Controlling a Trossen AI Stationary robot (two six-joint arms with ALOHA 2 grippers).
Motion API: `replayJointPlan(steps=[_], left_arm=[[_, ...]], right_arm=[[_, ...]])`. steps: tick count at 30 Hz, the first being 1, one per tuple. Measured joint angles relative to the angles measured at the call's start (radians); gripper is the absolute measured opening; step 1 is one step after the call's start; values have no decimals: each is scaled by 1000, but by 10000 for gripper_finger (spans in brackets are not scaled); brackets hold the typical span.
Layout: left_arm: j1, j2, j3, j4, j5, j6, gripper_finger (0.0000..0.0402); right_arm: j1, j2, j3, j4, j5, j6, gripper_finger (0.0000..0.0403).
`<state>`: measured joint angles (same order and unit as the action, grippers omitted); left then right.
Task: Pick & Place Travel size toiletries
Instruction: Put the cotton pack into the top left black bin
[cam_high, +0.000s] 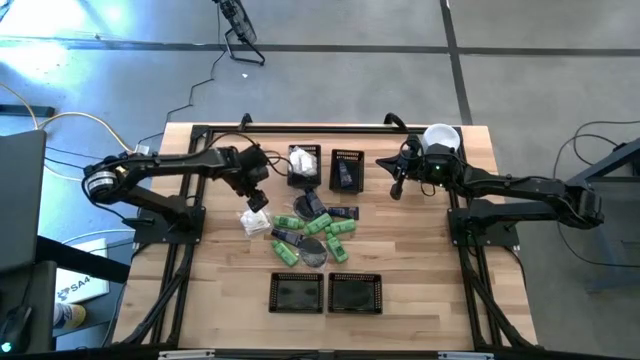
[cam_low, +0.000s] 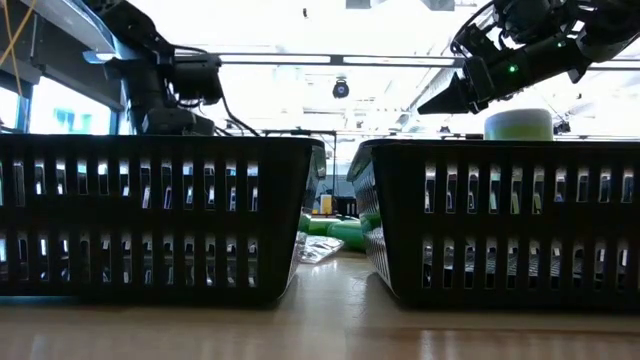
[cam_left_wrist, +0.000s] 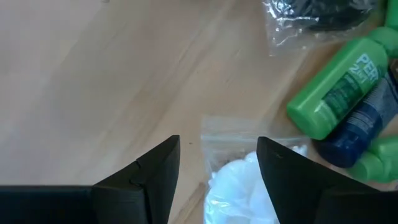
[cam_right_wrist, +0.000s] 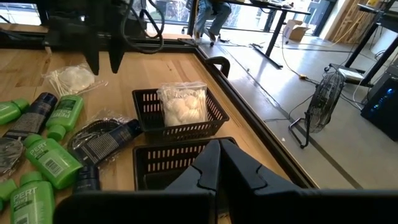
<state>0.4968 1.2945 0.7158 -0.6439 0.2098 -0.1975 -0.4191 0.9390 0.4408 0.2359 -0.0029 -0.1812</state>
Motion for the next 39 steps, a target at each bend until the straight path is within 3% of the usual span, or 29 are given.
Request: replayJointPlan(steps=[5,11,31,39], left_arm=[[47,0,-61,26,70,2,205],[53,0,-149,179,163,-34,205],[53,0,-216,303,203,-36,204],[53,0,-216,302,231,-33,149]], right_arm=[[0,0,0,0,0,1,5],[0,0,0,0,0,1,5],[0,0,0,0,0,2,5],[0,0,0,0,3,1,5]])
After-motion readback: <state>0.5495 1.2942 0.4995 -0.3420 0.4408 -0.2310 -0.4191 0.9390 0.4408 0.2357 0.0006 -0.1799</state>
